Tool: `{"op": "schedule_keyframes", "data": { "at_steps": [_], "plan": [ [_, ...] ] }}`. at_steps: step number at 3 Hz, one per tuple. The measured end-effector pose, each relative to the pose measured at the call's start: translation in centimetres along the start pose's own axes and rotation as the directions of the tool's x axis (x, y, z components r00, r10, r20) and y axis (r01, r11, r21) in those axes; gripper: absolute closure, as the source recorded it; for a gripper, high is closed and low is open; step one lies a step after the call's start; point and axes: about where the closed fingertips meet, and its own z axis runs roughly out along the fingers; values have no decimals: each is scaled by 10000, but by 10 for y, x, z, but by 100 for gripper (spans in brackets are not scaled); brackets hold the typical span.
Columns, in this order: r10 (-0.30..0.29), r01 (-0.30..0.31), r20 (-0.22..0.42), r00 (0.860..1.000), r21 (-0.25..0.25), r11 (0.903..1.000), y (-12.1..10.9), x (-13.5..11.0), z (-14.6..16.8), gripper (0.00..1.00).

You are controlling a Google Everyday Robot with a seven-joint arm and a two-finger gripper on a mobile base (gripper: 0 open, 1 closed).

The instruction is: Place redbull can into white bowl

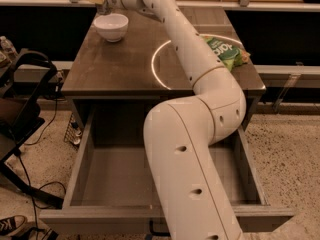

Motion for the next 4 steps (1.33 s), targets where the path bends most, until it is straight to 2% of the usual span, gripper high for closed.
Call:
{"op": "schedule_keyframes", "data": {
  "at_steps": [1,2,3,4],
  "plan": [
    [66,-64,145,9999,-92,9999,-3,14,12,100],
    [24,-17,551,9985,-125,9999,-12,30,20,100],
    [-873,870,367,9955,92,9962,-22,43,20,100],
    [-873,870,367,9955,92,9962,-22,43,20,100]
  ]
}}
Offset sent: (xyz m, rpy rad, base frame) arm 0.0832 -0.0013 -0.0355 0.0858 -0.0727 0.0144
